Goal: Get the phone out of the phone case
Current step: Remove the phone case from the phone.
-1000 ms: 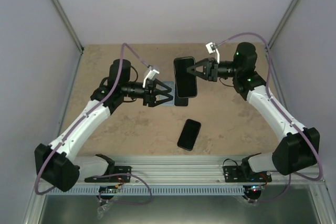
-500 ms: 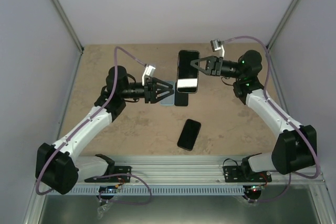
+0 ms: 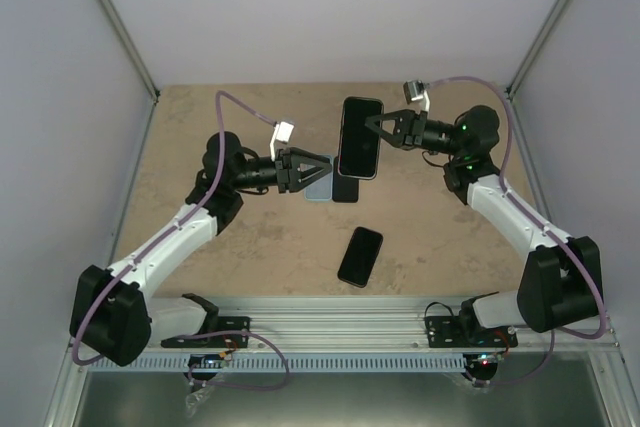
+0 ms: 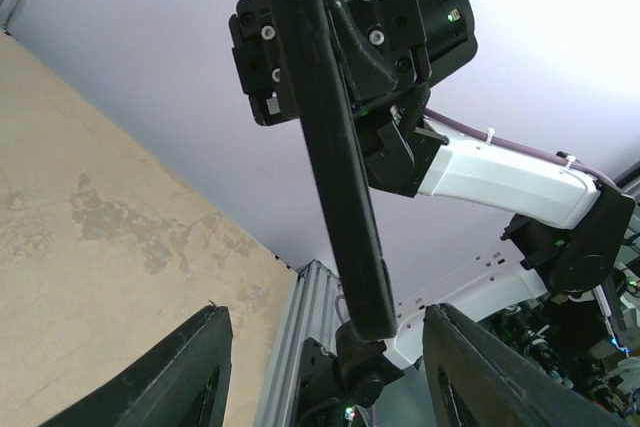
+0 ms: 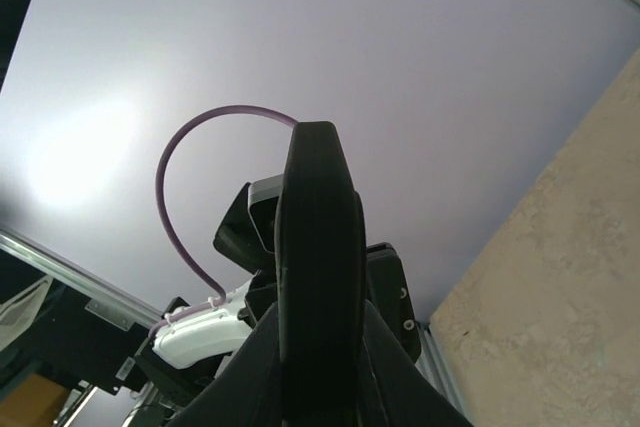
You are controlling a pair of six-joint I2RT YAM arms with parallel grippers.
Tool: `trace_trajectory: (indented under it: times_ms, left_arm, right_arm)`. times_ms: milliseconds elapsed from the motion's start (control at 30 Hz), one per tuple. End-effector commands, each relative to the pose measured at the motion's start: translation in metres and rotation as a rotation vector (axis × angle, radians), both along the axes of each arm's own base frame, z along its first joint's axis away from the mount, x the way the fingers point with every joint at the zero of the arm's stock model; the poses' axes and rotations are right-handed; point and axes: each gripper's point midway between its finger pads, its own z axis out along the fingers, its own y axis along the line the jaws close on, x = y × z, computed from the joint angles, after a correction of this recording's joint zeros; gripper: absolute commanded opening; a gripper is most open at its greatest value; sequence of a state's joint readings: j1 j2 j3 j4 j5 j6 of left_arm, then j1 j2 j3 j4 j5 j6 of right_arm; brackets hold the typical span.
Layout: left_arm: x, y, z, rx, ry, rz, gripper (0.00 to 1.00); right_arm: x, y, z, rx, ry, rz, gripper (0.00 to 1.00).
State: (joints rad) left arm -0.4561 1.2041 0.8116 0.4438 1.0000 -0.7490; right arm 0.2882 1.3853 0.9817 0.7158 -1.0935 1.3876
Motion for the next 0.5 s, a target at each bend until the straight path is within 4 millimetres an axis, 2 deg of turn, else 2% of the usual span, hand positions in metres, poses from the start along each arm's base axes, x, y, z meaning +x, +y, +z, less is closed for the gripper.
trace_trajectory:
  times_ms: [0,467]
  left_arm:
    - [0.005,0.000,0.002,-0.026,-0.004,0.024,0.54]
    - [0.001,-0.012,-0.002,-0.017,0.003,-0.014,0.49]
  right_arm:
    - [0.000,-0.003,0.011,0.042,-0.032,-0.022,0.01]
    - [0.000,-0.004,0.011,0.044,-0.034,-0.020,0.00]
